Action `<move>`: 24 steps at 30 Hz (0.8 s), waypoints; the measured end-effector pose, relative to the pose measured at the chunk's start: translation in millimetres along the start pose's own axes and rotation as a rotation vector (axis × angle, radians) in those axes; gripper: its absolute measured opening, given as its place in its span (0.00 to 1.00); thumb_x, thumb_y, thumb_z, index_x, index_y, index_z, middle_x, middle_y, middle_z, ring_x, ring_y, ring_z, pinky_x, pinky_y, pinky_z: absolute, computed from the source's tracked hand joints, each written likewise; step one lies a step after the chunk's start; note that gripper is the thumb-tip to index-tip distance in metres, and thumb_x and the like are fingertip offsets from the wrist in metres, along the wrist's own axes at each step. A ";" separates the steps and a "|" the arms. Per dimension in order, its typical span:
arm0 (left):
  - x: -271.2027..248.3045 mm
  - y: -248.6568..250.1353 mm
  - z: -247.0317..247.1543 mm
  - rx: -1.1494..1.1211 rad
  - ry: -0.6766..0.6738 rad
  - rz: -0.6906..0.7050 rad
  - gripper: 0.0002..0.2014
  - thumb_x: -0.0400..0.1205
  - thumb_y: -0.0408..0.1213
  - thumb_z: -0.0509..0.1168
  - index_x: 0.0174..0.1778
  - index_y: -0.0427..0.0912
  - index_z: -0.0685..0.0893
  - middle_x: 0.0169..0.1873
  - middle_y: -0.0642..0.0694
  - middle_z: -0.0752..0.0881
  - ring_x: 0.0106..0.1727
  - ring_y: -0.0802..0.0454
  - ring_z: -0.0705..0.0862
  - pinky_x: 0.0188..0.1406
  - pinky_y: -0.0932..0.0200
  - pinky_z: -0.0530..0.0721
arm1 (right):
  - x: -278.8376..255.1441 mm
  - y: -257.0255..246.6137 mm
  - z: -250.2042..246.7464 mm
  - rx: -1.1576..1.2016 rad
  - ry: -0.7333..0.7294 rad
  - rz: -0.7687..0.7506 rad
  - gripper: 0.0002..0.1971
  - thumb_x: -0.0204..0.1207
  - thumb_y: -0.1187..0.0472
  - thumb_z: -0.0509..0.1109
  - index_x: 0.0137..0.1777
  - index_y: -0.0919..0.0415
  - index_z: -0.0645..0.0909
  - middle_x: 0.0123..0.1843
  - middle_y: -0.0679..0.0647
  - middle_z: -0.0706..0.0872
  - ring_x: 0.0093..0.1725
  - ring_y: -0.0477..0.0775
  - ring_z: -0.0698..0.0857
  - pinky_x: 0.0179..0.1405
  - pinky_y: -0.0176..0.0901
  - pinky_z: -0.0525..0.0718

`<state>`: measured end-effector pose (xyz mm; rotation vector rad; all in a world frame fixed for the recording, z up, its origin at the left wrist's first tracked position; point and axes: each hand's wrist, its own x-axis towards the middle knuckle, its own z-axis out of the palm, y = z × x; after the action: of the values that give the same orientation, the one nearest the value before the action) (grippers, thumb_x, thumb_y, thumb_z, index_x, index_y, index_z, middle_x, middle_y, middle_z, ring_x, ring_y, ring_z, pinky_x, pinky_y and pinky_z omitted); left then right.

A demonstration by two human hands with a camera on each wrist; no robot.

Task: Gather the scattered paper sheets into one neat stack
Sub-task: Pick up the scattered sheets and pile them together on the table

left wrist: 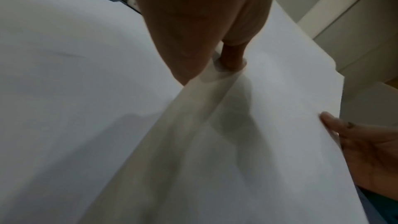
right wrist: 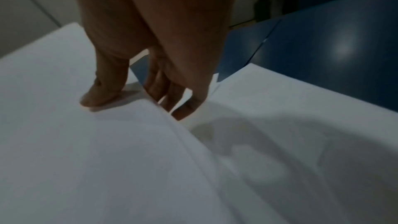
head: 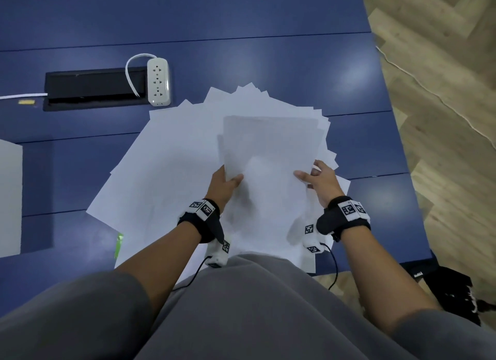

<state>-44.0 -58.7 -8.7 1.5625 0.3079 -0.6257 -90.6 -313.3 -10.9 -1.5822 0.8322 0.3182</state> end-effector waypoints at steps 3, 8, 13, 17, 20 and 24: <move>6.8 -0.7 28.9 0.088 -0.055 -0.035 0.12 0.84 0.34 0.62 0.64 0.42 0.80 0.59 0.44 0.86 0.61 0.45 0.84 0.67 0.43 0.80 | 0.7 6.4 -29.9 0.036 0.050 -0.061 0.16 0.70 0.66 0.78 0.57 0.69 0.83 0.51 0.64 0.90 0.48 0.59 0.88 0.51 0.55 0.84; 21.1 3.2 99.4 0.404 -0.180 -0.094 0.18 0.83 0.34 0.61 0.69 0.35 0.76 0.64 0.37 0.82 0.65 0.39 0.80 0.67 0.45 0.79 | 23.5 12.3 -79.4 -0.152 0.301 -0.101 0.20 0.72 0.57 0.77 0.35 0.73 0.74 0.32 0.73 0.78 0.32 0.52 0.74 0.33 0.48 0.76; 37.9 10.7 157.4 0.621 -0.330 -0.167 0.20 0.81 0.27 0.56 0.71 0.33 0.72 0.65 0.34 0.79 0.65 0.35 0.79 0.62 0.45 0.83 | 38.1 -3.5 -120.0 -0.336 0.397 -0.117 0.26 0.79 0.57 0.69 0.27 0.56 0.56 0.26 0.52 0.57 0.27 0.52 0.57 0.27 0.45 0.54; 53.1 17.9 199.3 0.713 -0.407 -0.185 0.12 0.79 0.27 0.63 0.58 0.31 0.77 0.59 0.33 0.83 0.60 0.36 0.84 0.54 0.49 0.86 | 51.9 -4.8 -151.3 -0.446 0.484 -0.065 0.23 0.79 0.53 0.69 0.28 0.58 0.62 0.28 0.54 0.65 0.31 0.56 0.66 0.33 0.45 0.63; 57.9 21.9 221.0 0.740 -0.445 -0.181 0.10 0.76 0.29 0.69 0.51 0.34 0.80 0.54 0.38 0.87 0.58 0.39 0.86 0.58 0.47 0.85 | 55.8 -9.5 -162.6 -0.500 0.442 -0.051 0.16 0.78 0.56 0.71 0.58 0.67 0.76 0.55 0.63 0.81 0.54 0.61 0.80 0.48 0.48 0.74; 66.9 20.2 241.9 0.790 -0.400 -0.176 0.09 0.76 0.33 0.70 0.47 0.34 0.79 0.46 0.42 0.86 0.52 0.45 0.85 0.46 0.55 0.85 | 62.5 -11.2 -170.9 -0.638 0.389 -0.040 0.21 0.75 0.75 0.63 0.67 0.64 0.69 0.60 0.65 0.81 0.55 0.67 0.82 0.45 0.51 0.80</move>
<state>-27.6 -309.4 -26.3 2.1083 -0.1339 -1.2798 -82.9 -495.3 -7.3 -2.3029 1.0574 0.2628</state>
